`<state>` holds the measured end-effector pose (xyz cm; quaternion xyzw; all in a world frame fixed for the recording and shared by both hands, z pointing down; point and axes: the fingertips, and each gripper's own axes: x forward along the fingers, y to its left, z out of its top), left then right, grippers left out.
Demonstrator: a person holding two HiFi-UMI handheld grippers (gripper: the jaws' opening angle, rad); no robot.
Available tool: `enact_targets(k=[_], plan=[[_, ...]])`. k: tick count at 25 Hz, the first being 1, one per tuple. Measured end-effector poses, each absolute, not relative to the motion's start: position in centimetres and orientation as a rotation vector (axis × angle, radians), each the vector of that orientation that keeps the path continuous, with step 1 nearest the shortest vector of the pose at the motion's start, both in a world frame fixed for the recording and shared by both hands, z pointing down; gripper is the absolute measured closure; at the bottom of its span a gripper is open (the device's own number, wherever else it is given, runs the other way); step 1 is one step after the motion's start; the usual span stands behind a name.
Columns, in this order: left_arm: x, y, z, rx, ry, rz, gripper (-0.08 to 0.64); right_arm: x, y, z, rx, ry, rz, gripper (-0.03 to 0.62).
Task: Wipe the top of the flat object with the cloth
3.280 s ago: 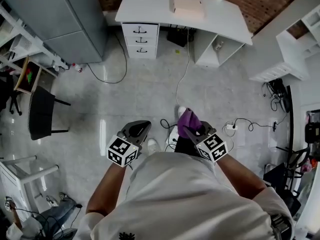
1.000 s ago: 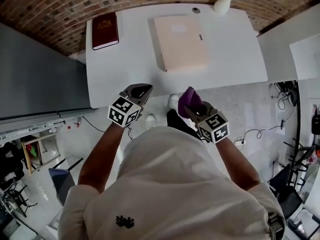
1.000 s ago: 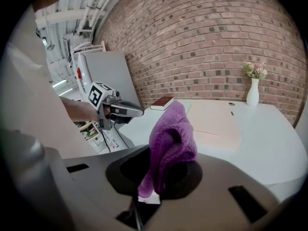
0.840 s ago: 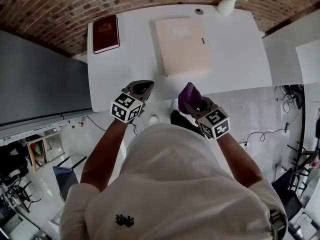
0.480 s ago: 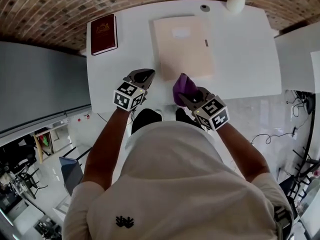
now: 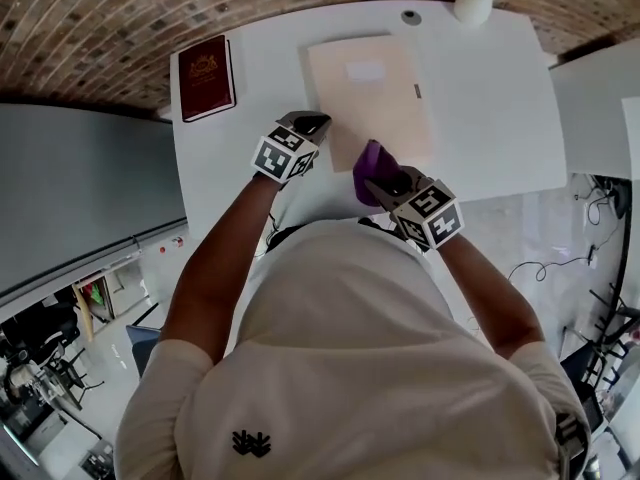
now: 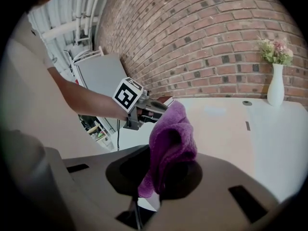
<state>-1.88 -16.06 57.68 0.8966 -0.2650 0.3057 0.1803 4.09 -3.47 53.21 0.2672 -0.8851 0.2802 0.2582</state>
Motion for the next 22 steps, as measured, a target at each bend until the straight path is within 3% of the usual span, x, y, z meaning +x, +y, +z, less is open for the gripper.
enact_targets(k=[22], plan=[[-1.7,-16.6,61.3,2.584,-0.532,1.0,0.535,-2.6,-8.5,58.5,0.77,-2.278,0.831,0.515]])
